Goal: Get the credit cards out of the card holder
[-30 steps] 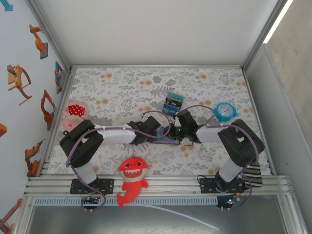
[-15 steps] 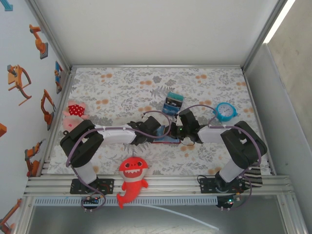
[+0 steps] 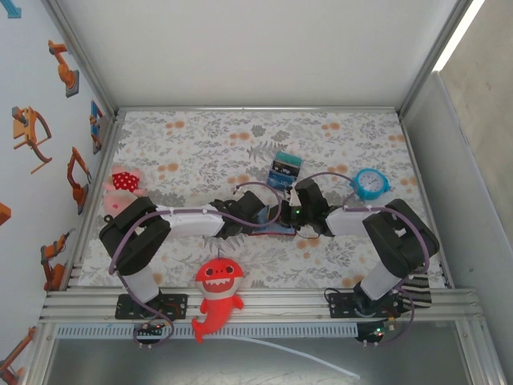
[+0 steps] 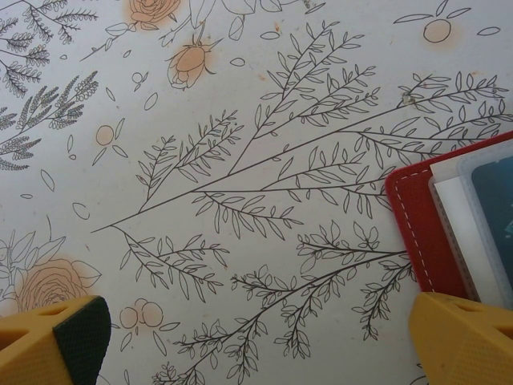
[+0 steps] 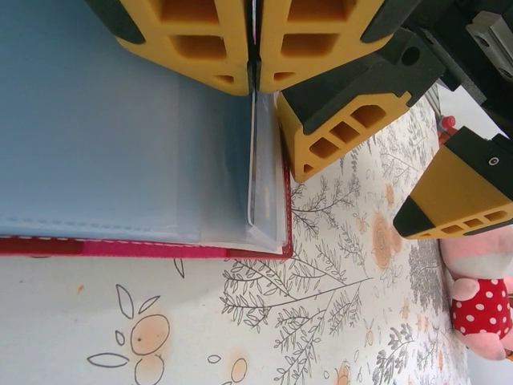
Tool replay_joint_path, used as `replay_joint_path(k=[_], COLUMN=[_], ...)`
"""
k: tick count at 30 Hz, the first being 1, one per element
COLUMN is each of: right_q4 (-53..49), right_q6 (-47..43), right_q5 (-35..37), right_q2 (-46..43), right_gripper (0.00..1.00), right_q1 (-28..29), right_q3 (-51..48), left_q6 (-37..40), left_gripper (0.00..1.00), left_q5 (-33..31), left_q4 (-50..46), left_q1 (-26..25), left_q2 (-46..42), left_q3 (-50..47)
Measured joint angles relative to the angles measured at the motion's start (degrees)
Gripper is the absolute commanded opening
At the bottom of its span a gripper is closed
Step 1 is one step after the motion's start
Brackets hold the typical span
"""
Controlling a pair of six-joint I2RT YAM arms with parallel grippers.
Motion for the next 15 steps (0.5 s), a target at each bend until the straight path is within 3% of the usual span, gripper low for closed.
replay_joint_path(k=[15], right_q4=[-1.9], right_q6=[-0.9], right_q5=[0.6], right_q2=[-1.4], right_gripper=[0.06], right_q1=[-0.7], right_q3=[-0.1], left_q6=[0.0], left_gripper=[0.97], left_q5=[-0.2], left_q4=[0.0], left_q1=[0.0], left_q2=[0.0], left_q3=[0.0])
